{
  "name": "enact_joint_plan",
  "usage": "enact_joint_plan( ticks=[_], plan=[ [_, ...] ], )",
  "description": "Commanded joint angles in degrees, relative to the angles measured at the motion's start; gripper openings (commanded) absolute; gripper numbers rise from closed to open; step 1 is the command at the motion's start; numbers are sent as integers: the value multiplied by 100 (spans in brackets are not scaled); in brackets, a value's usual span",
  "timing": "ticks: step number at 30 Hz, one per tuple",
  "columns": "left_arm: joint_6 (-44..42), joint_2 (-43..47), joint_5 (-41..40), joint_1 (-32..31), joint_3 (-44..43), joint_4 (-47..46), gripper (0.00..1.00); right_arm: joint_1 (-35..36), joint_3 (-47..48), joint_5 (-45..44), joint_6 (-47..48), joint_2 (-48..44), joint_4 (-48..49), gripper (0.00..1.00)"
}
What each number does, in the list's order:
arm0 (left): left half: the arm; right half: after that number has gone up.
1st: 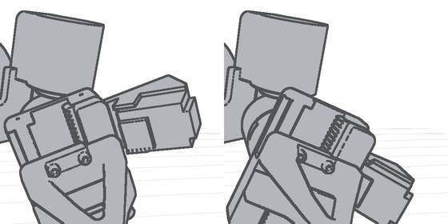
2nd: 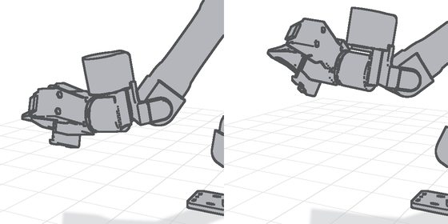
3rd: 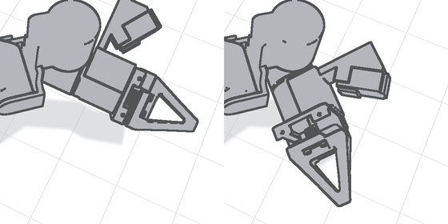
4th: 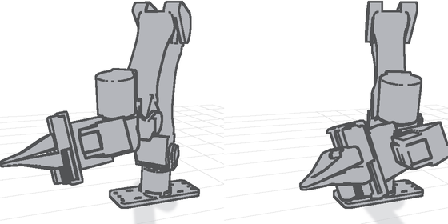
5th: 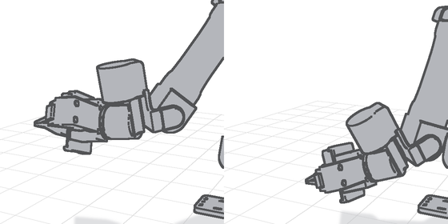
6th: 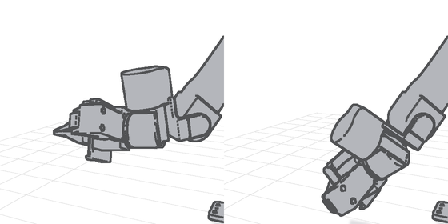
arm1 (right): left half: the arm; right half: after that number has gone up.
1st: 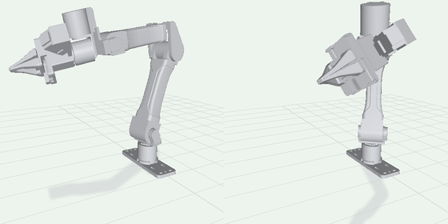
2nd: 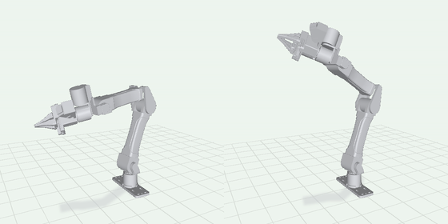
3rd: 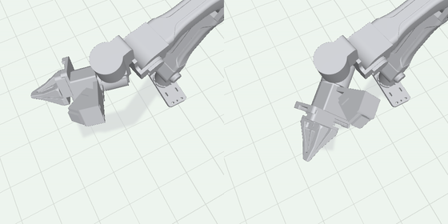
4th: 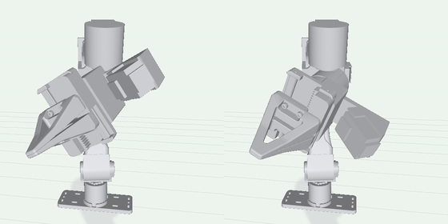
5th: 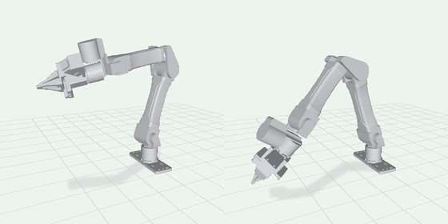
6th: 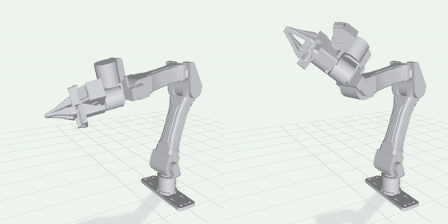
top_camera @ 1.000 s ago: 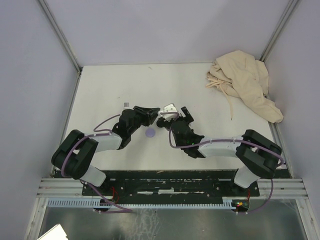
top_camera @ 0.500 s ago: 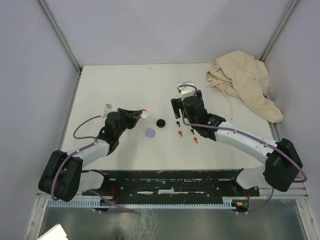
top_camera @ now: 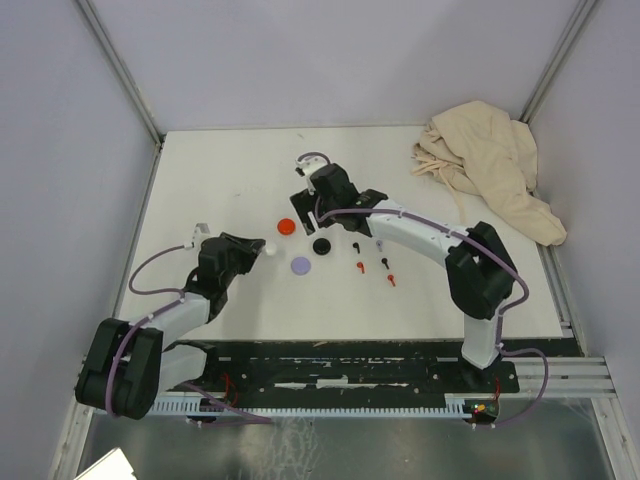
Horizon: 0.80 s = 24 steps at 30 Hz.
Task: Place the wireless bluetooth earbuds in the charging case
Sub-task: Place the charging case at the center of the board.
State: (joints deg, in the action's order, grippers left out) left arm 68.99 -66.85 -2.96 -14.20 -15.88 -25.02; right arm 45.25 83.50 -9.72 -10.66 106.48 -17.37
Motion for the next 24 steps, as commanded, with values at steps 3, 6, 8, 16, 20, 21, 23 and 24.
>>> enact_joint_plan(
  ticks=[3,6,8,16,20,21,23,24],
  plan=[
    [-684,262,-258,153,93,1,3,1,1362,823,93,971,-254,89],
    [-774,140,-253,169,103,-83,3,9,1701,979,97,1347,-217,88],
    [-786,20,-206,177,115,-234,3,17,1854,1059,104,1531,-170,89],
    [-951,-356,-129,175,215,-714,3,67,2377,1257,166,2105,-179,88],
    [-1023,-533,-73,180,209,-874,3,86,2697,1246,194,2383,-317,88],
    [-1031,-580,-52,179,208,-933,3,93,2788,1230,197,2474,-332,88],
    [-1044,-689,-6,181,208,-1041,3,98,2884,1207,199,2576,-337,88],
    [-1042,-750,11,180,207,-1086,3,101,2934,1198,204,2632,-342,88]
  ],
)
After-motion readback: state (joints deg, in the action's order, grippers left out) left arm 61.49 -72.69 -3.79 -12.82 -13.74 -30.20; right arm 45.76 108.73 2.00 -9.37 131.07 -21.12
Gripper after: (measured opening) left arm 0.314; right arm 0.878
